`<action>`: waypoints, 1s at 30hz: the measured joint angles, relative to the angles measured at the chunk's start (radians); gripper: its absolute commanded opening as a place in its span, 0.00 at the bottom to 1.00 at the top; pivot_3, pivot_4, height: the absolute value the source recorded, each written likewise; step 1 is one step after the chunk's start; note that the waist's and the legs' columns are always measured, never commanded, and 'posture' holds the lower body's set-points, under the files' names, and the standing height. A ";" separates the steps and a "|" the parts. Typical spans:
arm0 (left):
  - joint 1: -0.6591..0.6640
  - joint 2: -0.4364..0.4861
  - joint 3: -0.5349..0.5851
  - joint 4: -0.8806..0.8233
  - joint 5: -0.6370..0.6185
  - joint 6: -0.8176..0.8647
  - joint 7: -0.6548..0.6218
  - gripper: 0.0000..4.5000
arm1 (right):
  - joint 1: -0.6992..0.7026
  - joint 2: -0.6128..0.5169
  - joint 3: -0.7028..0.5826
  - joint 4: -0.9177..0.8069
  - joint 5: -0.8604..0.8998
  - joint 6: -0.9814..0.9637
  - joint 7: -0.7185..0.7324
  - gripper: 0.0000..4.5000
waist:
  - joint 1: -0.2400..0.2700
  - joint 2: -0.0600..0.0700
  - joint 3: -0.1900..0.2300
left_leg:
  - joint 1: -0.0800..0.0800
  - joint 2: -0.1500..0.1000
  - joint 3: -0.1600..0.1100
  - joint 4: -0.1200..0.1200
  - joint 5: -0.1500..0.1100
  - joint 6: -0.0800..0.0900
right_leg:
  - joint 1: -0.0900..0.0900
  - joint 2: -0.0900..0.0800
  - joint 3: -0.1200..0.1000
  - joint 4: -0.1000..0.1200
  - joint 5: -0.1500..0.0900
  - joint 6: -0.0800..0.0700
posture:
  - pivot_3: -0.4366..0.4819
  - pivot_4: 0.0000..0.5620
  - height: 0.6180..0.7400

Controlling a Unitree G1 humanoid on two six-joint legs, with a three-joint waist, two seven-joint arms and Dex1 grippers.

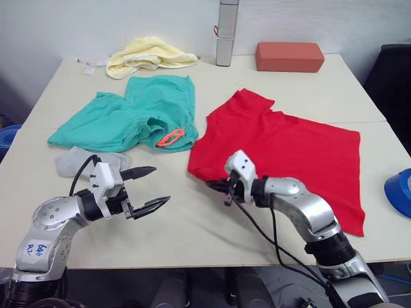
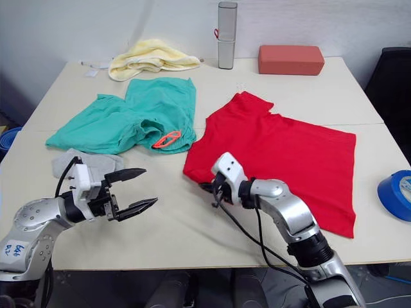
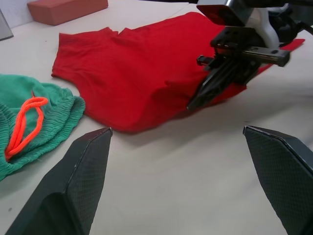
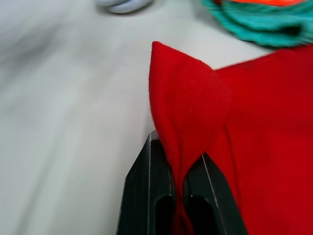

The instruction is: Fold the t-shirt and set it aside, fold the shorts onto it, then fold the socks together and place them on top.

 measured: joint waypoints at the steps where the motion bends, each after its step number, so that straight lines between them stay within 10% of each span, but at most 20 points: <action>1: 0.003 0.001 0.003 0.000 0.000 0.000 0.000 1.00 | 0.000 0.003 0.014 -0.007 -0.001 -0.002 0.010 0.01 | 0.000 0.000 0.000 | 0.000 0.000 0.000 0.000 0.000 0.000 | 0.000 0.000 0.000 0.000 0.000 0.000 | 0.48 0.27 1.00; 7: 0.022 0.013 0.029 0.006 0.000 0.000 -0.004 1.00 | 0.000 0.038 0.076 -0.022 -0.012 -0.012 0.038 0.05 | -0.001 -0.001 0.000 | 0.000 0.000 0.000 -0.001 0.000 0.000 | -0.001 0.000 0.000 0.000 0.000 0.000 | 0.48 0.27 1.00; 20: -0.022 0.098 -0.003 0.108 0.043 -0.061 -0.155 1.00 | 0.292 -0.309 -0.282 -0.181 0.184 -0.210 0.399 0.99 | 0.026 -0.004 0.000 | 0.000 0.000 -0.001 -0.001 -0.003 0.005 | 0.002 -0.001 -0.001 -0.005 0.000 0.000 | 0.48 0.27 1.00; 30: -0.185 0.136 -0.254 0.186 0.185 -0.179 -0.338 1.00 | 0.579 -0.466 -0.620 0.079 0.055 -0.774 0.622 0.99 | 0.026 -0.005 -0.001 | 0.005 0.001 0.001 -0.001 -0.003 0.005 | 0.007 0.001 0.000 -0.004 0.000 0.000 | 0.48 0.27 1.00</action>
